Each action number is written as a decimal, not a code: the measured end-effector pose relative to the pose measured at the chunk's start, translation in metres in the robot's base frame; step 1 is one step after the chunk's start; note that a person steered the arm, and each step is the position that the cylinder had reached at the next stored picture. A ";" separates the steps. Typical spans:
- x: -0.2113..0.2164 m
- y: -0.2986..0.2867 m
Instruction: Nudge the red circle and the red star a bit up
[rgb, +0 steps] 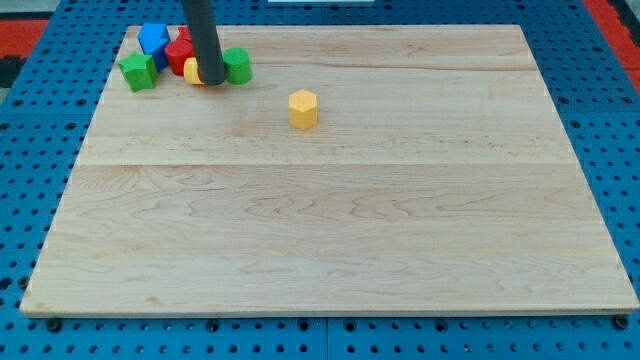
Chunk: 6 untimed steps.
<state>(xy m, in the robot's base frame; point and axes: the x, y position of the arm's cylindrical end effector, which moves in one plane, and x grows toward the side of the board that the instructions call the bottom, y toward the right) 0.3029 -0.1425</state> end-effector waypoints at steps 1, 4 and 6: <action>0.060 0.004; -0.002 -0.040; -0.030 -0.043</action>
